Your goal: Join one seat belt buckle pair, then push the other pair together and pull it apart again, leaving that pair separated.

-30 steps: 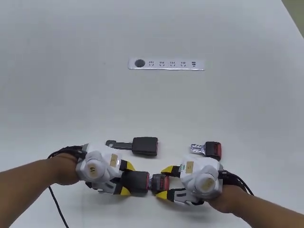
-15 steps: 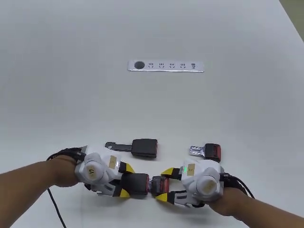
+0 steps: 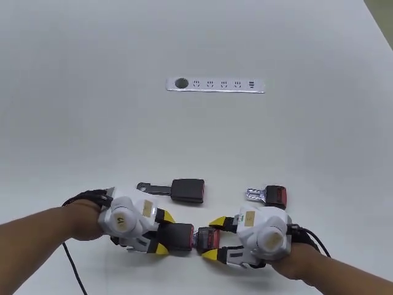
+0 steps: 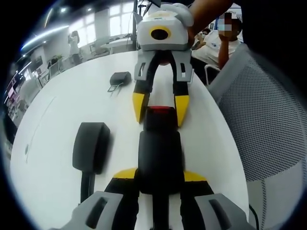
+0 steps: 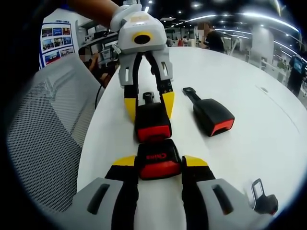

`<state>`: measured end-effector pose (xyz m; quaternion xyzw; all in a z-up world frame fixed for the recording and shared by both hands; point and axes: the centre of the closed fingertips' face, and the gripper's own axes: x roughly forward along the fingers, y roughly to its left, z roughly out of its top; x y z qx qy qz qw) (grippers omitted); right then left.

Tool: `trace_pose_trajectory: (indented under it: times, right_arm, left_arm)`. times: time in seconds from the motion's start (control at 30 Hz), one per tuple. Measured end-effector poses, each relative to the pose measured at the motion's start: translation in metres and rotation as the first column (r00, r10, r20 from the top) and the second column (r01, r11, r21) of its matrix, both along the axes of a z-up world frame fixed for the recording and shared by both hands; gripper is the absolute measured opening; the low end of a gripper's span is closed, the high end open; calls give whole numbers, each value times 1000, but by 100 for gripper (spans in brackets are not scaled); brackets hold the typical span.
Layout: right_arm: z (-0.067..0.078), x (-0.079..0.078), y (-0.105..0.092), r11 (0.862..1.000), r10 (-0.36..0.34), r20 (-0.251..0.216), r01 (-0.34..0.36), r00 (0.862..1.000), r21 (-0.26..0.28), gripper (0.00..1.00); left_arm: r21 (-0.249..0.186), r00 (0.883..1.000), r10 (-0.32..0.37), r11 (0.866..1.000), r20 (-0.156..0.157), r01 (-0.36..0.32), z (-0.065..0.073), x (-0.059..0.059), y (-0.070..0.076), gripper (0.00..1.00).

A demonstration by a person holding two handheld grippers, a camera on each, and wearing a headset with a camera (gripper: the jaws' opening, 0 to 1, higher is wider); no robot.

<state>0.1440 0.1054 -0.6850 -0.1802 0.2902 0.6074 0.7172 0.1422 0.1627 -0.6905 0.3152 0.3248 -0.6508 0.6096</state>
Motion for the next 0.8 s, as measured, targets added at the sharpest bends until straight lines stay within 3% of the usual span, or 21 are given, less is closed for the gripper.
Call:
trace_pose_trajectory:
  times: [0.33, 0.5, 0.6, 0.63, 0.73, 0.8]
  right_arm:
    - [1, 0, 0, 1000, -5, 1, 5, 1000, -19, 35]
    - [0, 1, 0, 1000, -2, 22, 3, 1000, -28, 36]
    - [-4, 7, -2, 998, -43, 50, 45, 998, -49, 40]
    - [-4, 9, -3, 997, -54, 47, 56, 997, -48, 43]
    - [-1, 8, -2, 996, -85, 26, 85, 996, -17, 57]
    - [4, 11, -3, 994, -110, 24, 110, 994, 0, 65]
  left_arm:
    - [32, 1000, -1, 999, 3, 1, -1, 1, 0, 34]
    - [40, 1000, 5, 999, 9, -5, -2, 1, -1, 34]
    - [52, 999, 36, 998, 14, -36, -1, 2, -2, 36]
    - [54, 998, 58, 997, 27, -60, -1, 5, -1, 39]
    - [24, 995, 103, 994, -6, -103, 4, 3, -4, 62]
    - [18, 993, 116, 993, 0, -116, 8, 6, -2, 72]
